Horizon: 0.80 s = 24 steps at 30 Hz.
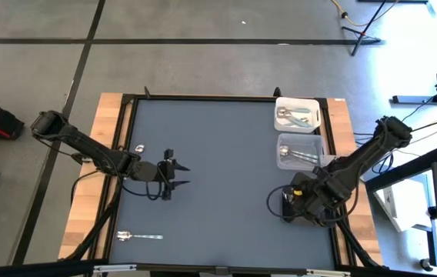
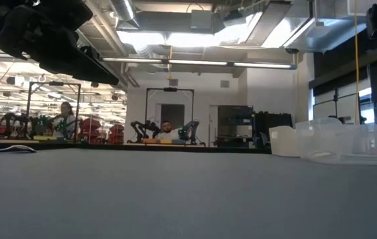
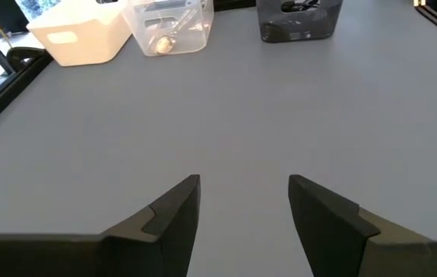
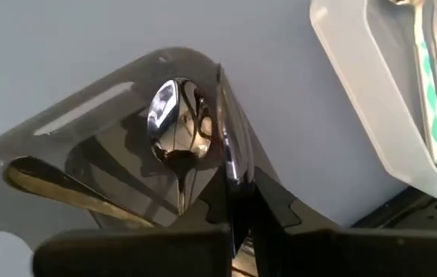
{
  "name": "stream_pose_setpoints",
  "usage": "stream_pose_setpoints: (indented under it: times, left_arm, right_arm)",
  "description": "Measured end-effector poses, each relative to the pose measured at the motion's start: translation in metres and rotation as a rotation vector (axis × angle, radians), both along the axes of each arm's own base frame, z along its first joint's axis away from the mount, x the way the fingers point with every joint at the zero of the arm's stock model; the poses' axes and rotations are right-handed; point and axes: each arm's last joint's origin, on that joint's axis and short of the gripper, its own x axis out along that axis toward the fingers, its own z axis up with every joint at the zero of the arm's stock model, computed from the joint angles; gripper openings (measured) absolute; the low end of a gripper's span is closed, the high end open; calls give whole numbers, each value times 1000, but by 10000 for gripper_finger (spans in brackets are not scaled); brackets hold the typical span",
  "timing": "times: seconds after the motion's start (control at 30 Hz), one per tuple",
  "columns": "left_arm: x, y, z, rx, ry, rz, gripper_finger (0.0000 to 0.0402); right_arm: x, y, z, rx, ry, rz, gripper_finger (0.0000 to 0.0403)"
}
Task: Sort silverware by color (type)
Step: Put the black spoon into the black bin
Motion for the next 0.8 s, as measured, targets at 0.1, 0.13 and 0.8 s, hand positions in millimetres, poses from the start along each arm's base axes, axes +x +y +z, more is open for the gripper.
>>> stream_pose_setpoints:
  times: [0.1,0.13,0.8]
  left_arm:
    - [0,0,0,0,0,0,194]
    - [0,0,0,0,0,0,194]
    - [-1,1,-2,1,24,5,194]
  right_arm:
    - [2,-1,-3,9,-14,-10,12]
    - [3,-1,-3,13,-20,-12,12]
    - [7,3,-3,75,-48,-29,132]
